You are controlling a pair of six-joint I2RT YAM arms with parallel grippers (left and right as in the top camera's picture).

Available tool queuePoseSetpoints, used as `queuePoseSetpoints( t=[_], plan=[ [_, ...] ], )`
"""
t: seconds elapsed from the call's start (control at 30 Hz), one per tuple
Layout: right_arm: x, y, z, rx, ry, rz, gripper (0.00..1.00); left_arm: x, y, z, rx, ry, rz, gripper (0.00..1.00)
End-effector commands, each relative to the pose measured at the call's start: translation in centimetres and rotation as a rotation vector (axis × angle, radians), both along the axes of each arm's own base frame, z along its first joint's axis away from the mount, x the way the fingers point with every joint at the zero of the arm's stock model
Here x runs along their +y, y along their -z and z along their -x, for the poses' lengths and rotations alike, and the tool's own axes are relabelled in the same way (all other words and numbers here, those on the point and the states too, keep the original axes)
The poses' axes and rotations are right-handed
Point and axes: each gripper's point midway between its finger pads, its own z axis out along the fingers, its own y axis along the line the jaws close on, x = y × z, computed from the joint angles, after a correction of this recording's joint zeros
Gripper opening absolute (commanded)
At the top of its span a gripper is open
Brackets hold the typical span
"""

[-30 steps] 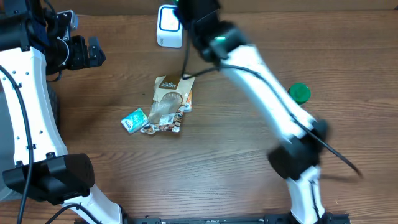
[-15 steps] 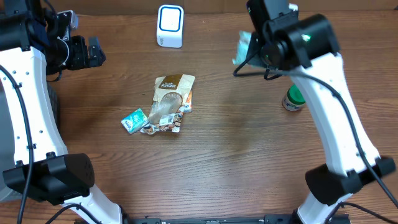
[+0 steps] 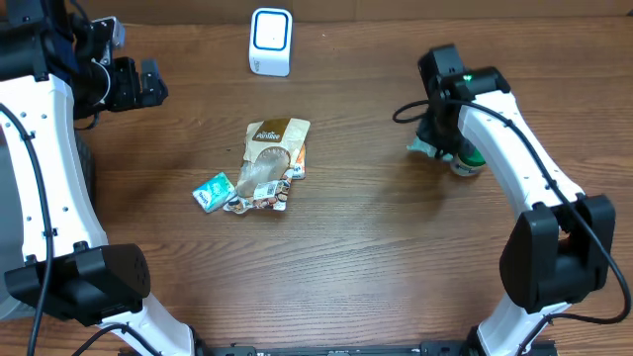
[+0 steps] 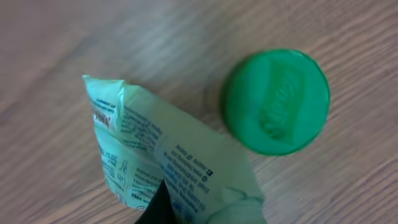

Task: Scan the item barcode
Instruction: 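Carry the packet right and lower it beside the jar, then open the right gripper to release the packet and raise it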

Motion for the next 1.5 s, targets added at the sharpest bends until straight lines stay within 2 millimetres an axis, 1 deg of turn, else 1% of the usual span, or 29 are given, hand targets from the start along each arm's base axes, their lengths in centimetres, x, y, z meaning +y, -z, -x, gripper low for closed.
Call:
queuePoseSetpoints(
  t=[0.0, 0.07, 0.2, 0.27, 0.3, 0.37, 0.4, 0.47, 0.5, 0.53, 0.57, 0.6, 0.63, 0.7, 0.73, 0.77, 0.8, 0.87, 0.93, 1.0, 1.03, 1.1, 1.13, 1.17, 1.2, 1.27, 1.47],
  plan=[
    [-1.0, 0.6, 0.3, -0.003, 0.027, 0.004, 0.34, -0.3, -0.3, -0.1, -0.014, 0.02, -0.001, 0.99],
    [-1.1, 0.6, 0.1, -0.007, 0.02, 0.004, 0.45, -0.2, -0.3, -0.1, -0.014, 0.02, -0.001, 1.0],
    [-0.7, 0.0, -0.7, -0.027, -0.027, -0.003, 0.61, -0.2, -0.3, -0.1, -0.014, 0.019, -0.001, 1.0],
    [-0.2, -0.6, -1.2, -0.034, -0.07, -0.025, 0.65, -0.2, -0.3, -0.1, -0.014, 0.02, -0.001, 0.99],
    [0.6, -1.6, -1.7, -0.047, -0.11, -0.061, 0.67, -0.2, -0.3, -0.1, -0.014, 0.02, -0.001, 1.0],
    [1.9, -2.9, -2.4, -0.064, -0.174, -0.123, 0.67, -0.2, -0.3, -0.1, -0.014, 0.02, -0.001, 0.99],
    [3.0, -3.7, -2.7, -0.076, -0.22, -0.169, 0.68, -0.2, -0.3, -0.1, -0.014, 0.019, -0.001, 1.0],
    [5.3, -4.6, -3.3, -0.102, -0.315, -0.265, 0.61, -0.2, -0.3, -0.1, -0.014, 0.019, -0.001, 0.99],
    [6.3, -4.8, -3.5, -0.114, -0.348, -0.302, 0.53, -0.2, -0.3, -0.1, -0.014, 0.019, -0.001, 0.99],
    [7.3, -5.0, -3.6, -0.126, -0.372, -0.339, 0.42, -0.2, -0.3, -0.1, -0.014, 0.02, -0.001, 1.0],
    [8.1, -4.9, -3.8, -0.135, -0.386, -0.364, 0.34, -0.2, -0.3, -0.1, -0.014, 0.02, -0.001, 1.0],
    [8.6, -4.6, -4.0, -0.142, -0.39, -0.373, 0.27, -0.2, -0.3, -0.1, -0.014, 0.02, -0.001, 1.0],
    [9.0, -4.3, -4.2, -0.15, -0.398, -0.373, 0.24, -0.2, -0.3, -0.1, -0.014, 0.02, -0.001, 1.0],
    [9.6, -3.1, -4.5, -0.159, -0.37, -0.375, 0.21, -0.2, -0.3, -0.1, -0.014, 0.02, -0.001, 1.0],
    [9.8, -1.8, -4.8, -0.161, -0.326, -0.375, 0.15, -0.2, -0.3, -0.1, -0.014, 0.02, -0.001, 1.0],
    [9.9, -0.6, -5.1, -0.164, -0.291, -0.372, 0.13, -0.2, -0.3, -0.1, -0.014, 0.02, -0.001, 1.0],
    [9.9, 0.2, -5.4, -0.169, -0.265, -0.37, 0.12, -0.2, -0.3, -0.1, -0.014, 0.02, -0.001, 1.0],
    [9.9, 2.6, -6.2, -0.177, -0.202, -0.369, 0.12, -0.2, -0.3, -0.1, -0.014, 0.02, -0.001, 1.0],
    [10.0, 4.2, -6.8, -0.178, -0.189, -0.37, 0.12, -0.2, -0.3, -0.1, -0.014, 0.02, -0.001, 1.0],
    [9.5, 5.4, -7.3, -0.176, -0.178, -0.343, 0.12, -0.2, -0.3, -0.1, -0.014, 0.02, -0.001, 1.0],
    [8.9, 6.1, -7.5, -0.173, -0.167, -0.313, 0.12, -0.2, -0.3, -0.1, -0.014, 0.02, -0.001, 0.99],
    [7.7, 7.0, -7.5, -0.161, -0.147, -0.258, 0.12, -0.2, -0.3, -0.1, -0.014, 0.02, -0.001, 1.0],
    [7.2, 7.2, -7.4, -0.153, -0.139, -0.239, 0.12, -0.2, -0.3, -0.1, -0.014, 0.02, -0.001, 1.0],
    [6.3, 7.4, -7.1, -0.138, -0.123, -0.212, 0.12, -0.2, -0.3, -0.1, -0.014, 0.02, -0.001, 1.0],
    [6.0, 7.4, -7.0, -0.132, -0.119, -0.203, 0.12, -0.2, -0.3, -0.1, -0.014, 0.019, -0.001, 1.0],
    [5.2, 7.7, -6.4, -0.103, -0.102, -0.192, 0.12, -0.2, -0.3, -0.1, -0.014, 0.02, -0.001, 1.0],
    [2.6, 8.3, -3.8, 0.024, -0.095, -0.152, 0.14, -0.2, -0.3, -0.1, -0.014, 0.02, -0.001, 1.0]
  ],
)
